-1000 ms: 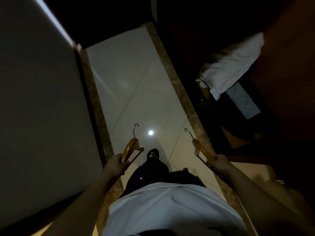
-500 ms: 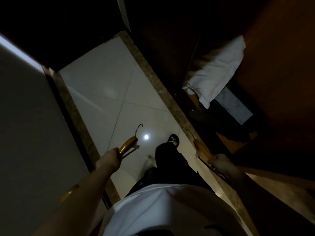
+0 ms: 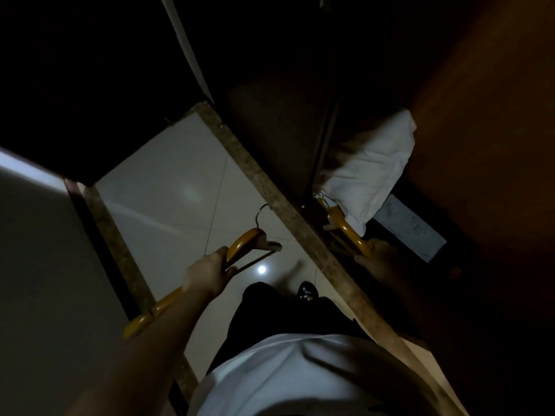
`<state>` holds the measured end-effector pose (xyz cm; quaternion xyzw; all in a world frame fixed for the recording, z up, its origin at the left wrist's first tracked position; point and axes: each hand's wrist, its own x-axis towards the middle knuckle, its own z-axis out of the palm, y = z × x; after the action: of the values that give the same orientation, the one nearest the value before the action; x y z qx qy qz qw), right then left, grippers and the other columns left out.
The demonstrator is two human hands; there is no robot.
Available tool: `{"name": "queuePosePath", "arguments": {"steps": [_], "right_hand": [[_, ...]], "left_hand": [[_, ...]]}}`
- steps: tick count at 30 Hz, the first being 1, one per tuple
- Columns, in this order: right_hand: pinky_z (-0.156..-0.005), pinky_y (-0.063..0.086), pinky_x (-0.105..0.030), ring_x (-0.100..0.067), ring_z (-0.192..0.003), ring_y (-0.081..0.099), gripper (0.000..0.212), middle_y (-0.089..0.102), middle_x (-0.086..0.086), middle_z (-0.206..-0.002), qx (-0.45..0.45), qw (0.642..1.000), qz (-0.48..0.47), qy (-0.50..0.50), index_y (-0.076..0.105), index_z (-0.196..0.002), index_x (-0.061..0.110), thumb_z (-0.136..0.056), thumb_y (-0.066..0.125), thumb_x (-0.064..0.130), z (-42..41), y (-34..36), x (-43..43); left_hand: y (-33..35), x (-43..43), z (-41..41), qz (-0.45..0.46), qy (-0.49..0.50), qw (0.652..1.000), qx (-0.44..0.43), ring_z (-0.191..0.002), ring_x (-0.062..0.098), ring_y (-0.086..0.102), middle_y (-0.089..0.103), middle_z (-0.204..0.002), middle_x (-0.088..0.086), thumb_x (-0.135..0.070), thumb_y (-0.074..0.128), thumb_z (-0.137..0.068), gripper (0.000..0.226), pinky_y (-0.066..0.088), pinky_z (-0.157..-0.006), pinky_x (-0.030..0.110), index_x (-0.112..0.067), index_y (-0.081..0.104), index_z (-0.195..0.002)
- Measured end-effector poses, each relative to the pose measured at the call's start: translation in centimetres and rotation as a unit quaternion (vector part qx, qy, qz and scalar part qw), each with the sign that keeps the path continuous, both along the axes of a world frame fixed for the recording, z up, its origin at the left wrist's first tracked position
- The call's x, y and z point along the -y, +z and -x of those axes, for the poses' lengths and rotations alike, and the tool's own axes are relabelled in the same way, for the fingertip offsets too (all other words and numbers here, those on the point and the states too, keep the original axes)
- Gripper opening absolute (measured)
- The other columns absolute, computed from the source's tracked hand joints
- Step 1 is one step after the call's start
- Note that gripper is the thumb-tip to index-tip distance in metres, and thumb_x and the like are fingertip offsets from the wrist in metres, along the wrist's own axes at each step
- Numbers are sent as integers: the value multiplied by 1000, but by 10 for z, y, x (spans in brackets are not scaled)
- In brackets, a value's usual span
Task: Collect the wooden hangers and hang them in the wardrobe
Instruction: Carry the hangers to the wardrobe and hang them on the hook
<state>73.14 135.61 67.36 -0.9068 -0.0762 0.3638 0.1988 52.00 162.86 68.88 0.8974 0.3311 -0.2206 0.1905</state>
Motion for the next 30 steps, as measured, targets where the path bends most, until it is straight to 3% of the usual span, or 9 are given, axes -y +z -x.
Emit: {"name": "queuePosePath", "arguments": {"steps": [4,7,10,14,18,20,24,27,30], "right_hand": [[-70,37,-27,-22,-82,56,29,59,-8,-88,99,995,15,9,62,-97,0,-88,61,28,-17,22,-3],[-66,40,-28,-25,-81,62,28,63,-9,-85,169,985,25,20,63,-90,5,-89,59,33,-26,44,-8],[-67,44,-32,-31,-77,64,24,65,-17,-84,241,970,14,15,67,-86,1,-86,64,24,-32,68,-11],[-76,48,-32,-23,-87,65,19,66,-8,-93,241,970,-12,-26,63,-103,10,-87,62,20,-31,106,-29],[-58,38,-23,-8,-70,54,16,54,12,-75,217,972,-31,-84,54,-100,22,-86,62,25,-23,139,-37],[-55,33,-21,-4,-65,51,11,50,13,-69,228,968,-43,-96,54,-95,26,-87,62,28,-19,153,-35],[-63,44,-31,-8,-69,54,15,55,9,-74,256,952,-74,-149,59,-101,26,-87,60,33,-8,187,-25],[-82,51,-48,-19,-86,62,18,66,1,-90,263,940,-118,-181,64,-104,25,-86,62,29,-8,216,-12],[-87,50,-49,-23,-92,63,16,68,-8,-95,288,927,-149,-188,66,-102,19,-86,63,23,-8,248,4]], "left_hand": [[21,-21,-63,-82,-121,988,42,-70,25,59,61,-82,5,-36,49,-92,25,47,-61,32,-17,47,-108],[40,-39,-104,-102,-227,965,84,-64,19,50,51,-74,-1,-39,45,-94,23,37,-59,29,-20,47,-106],[55,-58,-140,-82,-325,933,131,-70,20,62,56,-75,-2,-46,43,-93,26,38,-60,28,-23,49,-103],[79,-75,-183,-35,-423,891,161,-82,21,66,65,-88,0,-44,47,-91,26,47,-70,32,-24,51,-107],[104,-75,-213,-35,-517,823,233,-91,19,64,66,-99,0,-40,53,-89,32,46,-77,29,-23,53,-116],[112,-71,-222,-31,-555,780,286,-99,18,62,66,-109,1,-38,60,-85,43,44,-85,29,-21,53,-124],[139,-49,-240,-32,-612,729,304,-130,19,43,43,-145,-1,-45,58,-85,72,34,-105,36,-29,23,-146],[164,-28,-252,-32,-622,725,294,-145,19,15,14,-158,-4,-52,47,-89,76,17,-115,39,-40,-4,-143],[191,-7,-266,-26,-623,725,291,-147,18,0,-1,-159,-5,-56,42,-88,75,7,-117,42,-49,-16,-135]]}}
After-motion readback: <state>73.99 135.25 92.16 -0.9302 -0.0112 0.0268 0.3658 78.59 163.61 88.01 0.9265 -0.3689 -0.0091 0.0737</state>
